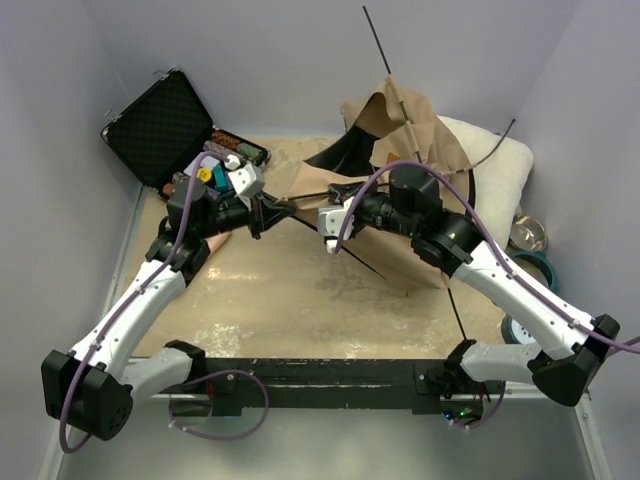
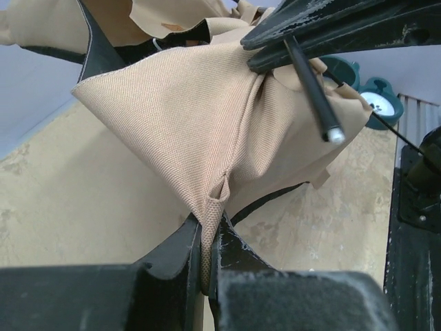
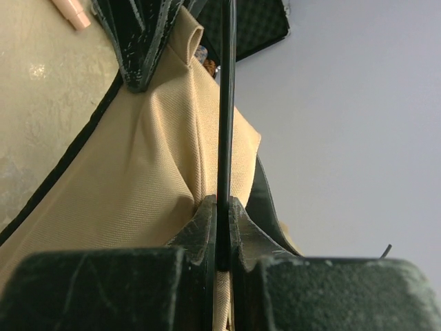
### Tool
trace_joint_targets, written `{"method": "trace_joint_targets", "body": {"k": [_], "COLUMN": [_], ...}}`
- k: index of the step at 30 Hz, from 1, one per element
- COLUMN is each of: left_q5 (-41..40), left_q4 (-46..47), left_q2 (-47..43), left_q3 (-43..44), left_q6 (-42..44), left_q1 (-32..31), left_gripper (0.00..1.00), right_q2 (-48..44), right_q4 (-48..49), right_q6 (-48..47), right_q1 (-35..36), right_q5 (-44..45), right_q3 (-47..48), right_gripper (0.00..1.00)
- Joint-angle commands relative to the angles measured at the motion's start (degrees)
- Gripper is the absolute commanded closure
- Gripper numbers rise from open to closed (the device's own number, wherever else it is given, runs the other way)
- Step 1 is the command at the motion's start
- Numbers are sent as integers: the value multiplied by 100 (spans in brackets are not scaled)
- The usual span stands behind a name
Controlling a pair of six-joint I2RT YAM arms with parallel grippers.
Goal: Set up the pet tent
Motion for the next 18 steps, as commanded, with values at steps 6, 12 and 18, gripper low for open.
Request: {"method": "trace_joint_targets", "body": {"k": [6, 12, 18], "left_q5": [-232, -145, -215], "left_q4": [-137, -233, -224], "left_q2": [-610, -777, -909], "left_q3": [228, 184, -9], "left_q6": [1032, 1128, 1313], "left_q1": [114, 114, 123], "left_gripper": [100, 100, 100], "right_q2": [271, 332, 306], "right_q4": [-271, -288, -253], "right_q6": [26, 114, 246], "right_q1": [33, 33, 33], "right_q5": [1286, 1330, 1207], "right_q3": [-168, -116, -36], "right_gripper": [100, 100, 100]}}
